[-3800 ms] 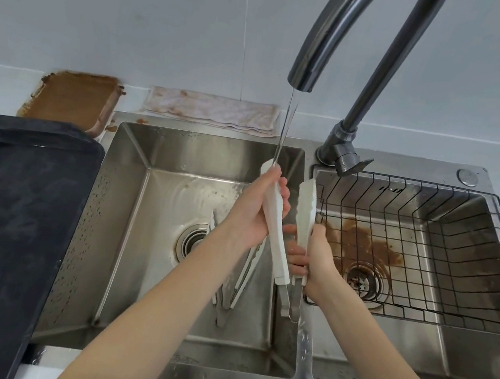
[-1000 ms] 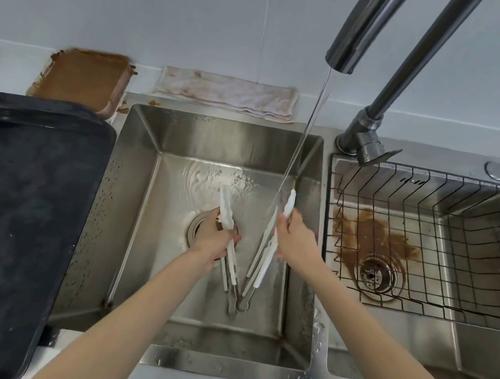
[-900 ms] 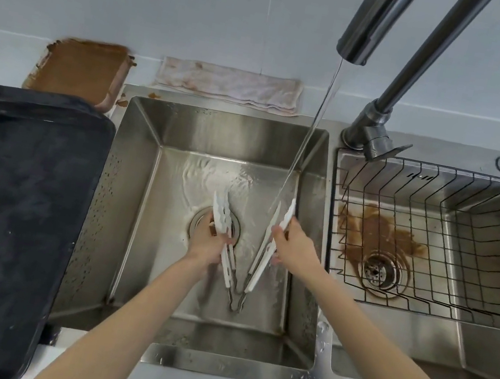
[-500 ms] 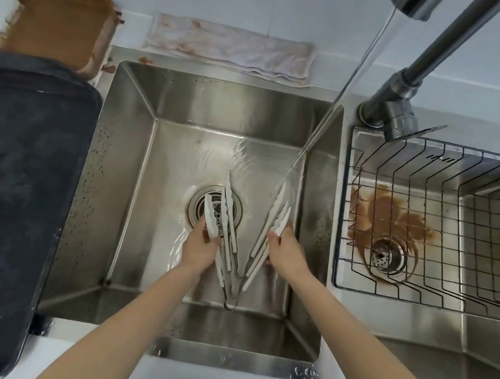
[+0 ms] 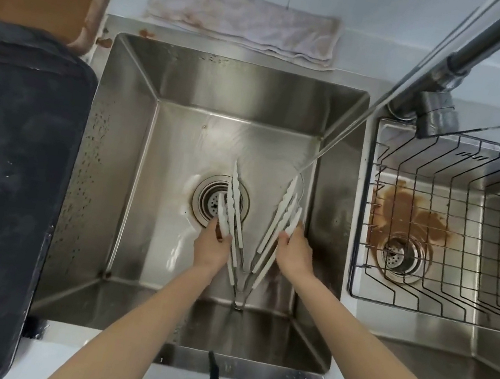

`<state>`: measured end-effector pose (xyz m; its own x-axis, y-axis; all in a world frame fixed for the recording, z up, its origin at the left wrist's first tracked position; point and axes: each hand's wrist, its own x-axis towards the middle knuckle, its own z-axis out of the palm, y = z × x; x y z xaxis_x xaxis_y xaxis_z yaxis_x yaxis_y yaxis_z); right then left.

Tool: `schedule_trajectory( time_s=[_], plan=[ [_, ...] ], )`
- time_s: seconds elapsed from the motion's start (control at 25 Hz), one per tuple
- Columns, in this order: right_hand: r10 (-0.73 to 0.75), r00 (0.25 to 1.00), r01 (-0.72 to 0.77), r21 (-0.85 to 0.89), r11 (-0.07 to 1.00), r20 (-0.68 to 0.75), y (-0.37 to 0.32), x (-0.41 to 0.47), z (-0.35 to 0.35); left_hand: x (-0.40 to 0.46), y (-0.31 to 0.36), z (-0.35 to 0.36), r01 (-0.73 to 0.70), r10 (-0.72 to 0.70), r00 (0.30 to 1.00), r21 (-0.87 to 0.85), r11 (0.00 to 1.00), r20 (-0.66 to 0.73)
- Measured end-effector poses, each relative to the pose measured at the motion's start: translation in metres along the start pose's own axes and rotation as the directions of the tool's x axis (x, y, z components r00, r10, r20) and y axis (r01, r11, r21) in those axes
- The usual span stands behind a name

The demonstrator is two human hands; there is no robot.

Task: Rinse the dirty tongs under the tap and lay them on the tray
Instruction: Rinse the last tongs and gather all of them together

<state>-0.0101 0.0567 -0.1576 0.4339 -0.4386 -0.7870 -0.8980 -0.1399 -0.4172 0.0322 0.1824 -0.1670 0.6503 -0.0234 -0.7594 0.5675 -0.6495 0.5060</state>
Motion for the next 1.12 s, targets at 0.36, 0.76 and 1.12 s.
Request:
schedule_trajectory(
  time_s=[0.36, 0.76, 1.12],
  plan=[
    [0.092, 0.994, -0.094, -0.026, 0.995, -0.065, -0.006, 0.014, 0.006, 0.016, 0.005, 0.002, -0.041, 0.04, 0.999, 0.112, 0.993, 0.015],
    [0.183, 0.976, -0.207, -0.232, 0.95, -0.119, -0.007, 0.02, 0.022, 0.024, 0.012, 0.013, -0.085, 0.074, 0.996, 0.413, 0.907, 0.041],
    [0.119, 0.988, -0.138, -0.231, 0.963, -0.094, -0.008, 0.018, 0.02, 0.023, 0.015, 0.013, -0.089, 0.075, 0.996, 0.388, 0.917, 0.051]
  ],
)
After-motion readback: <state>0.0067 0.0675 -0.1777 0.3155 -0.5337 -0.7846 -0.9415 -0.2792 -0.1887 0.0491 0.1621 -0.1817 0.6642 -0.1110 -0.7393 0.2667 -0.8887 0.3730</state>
